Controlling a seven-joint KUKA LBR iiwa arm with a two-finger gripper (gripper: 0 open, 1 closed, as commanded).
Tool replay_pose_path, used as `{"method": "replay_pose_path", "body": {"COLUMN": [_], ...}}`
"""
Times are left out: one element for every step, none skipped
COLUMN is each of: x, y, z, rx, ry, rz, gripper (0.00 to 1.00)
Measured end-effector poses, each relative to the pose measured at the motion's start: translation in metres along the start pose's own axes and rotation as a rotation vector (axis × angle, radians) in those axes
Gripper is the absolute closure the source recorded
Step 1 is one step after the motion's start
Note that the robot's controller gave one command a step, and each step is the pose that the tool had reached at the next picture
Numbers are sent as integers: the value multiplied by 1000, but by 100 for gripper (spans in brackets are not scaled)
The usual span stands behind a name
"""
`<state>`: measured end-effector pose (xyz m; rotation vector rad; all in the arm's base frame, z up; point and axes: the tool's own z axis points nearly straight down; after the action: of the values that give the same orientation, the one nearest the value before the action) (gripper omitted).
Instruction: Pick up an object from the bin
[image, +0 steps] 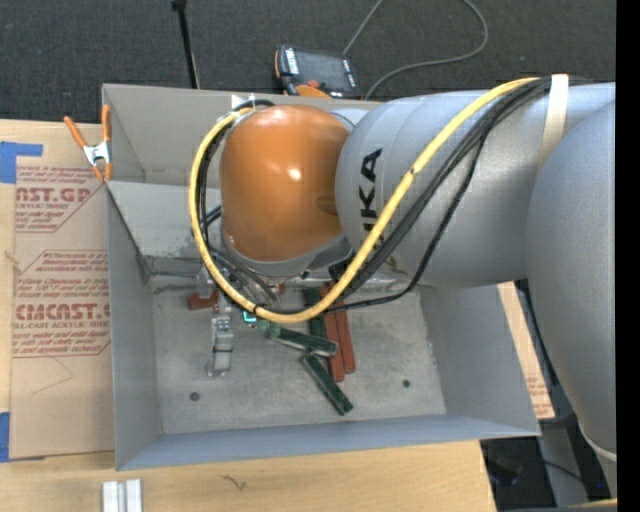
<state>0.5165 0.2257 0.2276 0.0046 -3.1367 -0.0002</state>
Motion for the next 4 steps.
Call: {"method": "replay_pose_path", "body": {"x": [-74,-49,-16,-19], "y": [-77,-139,-180,-177], "z": [29,83,139,135], "rx": [3,2,3,-2], "ry": [-9,-2,2,-5], "rz": [74,391,450,447], "gripper": [0,0,0,100]}}
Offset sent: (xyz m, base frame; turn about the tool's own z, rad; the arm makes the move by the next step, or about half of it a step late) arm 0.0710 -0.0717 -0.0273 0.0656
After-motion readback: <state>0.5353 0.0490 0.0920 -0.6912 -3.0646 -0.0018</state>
